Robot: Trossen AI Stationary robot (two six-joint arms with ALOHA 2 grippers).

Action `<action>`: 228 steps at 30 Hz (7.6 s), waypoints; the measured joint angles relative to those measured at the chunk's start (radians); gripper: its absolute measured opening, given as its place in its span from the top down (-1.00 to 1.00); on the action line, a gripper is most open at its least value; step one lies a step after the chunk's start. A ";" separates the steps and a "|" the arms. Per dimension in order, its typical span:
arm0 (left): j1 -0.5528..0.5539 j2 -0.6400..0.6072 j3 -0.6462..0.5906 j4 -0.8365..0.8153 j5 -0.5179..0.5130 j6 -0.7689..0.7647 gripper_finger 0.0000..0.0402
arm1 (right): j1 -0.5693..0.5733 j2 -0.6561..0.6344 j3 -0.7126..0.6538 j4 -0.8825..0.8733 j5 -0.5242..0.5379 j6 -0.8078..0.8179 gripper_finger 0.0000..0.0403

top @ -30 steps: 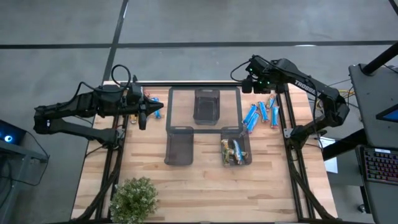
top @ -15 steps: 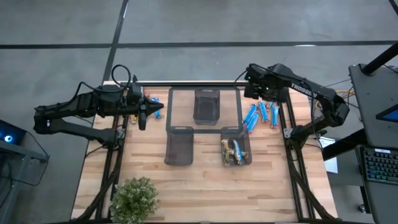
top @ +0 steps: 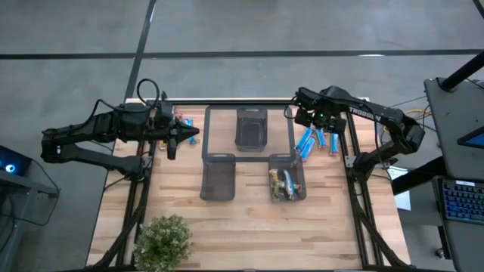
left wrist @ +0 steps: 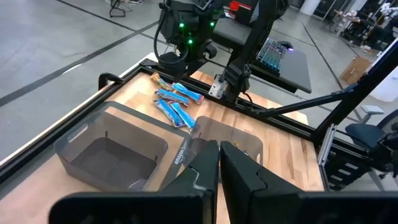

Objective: Pick and place Granola Bars by type
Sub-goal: Put the red granola bar into the bottom left black bin

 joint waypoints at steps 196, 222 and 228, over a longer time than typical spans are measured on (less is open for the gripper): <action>0.000 -0.090 0.000 0.000 -0.015 -0.035 1.00 | 0.454 -0.310 -0.162 1.212 0.012 -0.232 0.71; 0.000 -0.158 0.000 -0.063 -0.015 -0.023 1.00 | 0.639 0.148 0.297 1.041 0.000 -0.242 0.71; 0.000 -0.159 0.000 -0.078 -0.015 -0.013 1.00 | 0.687 0.231 0.327 1.043 0.000 -0.153 0.71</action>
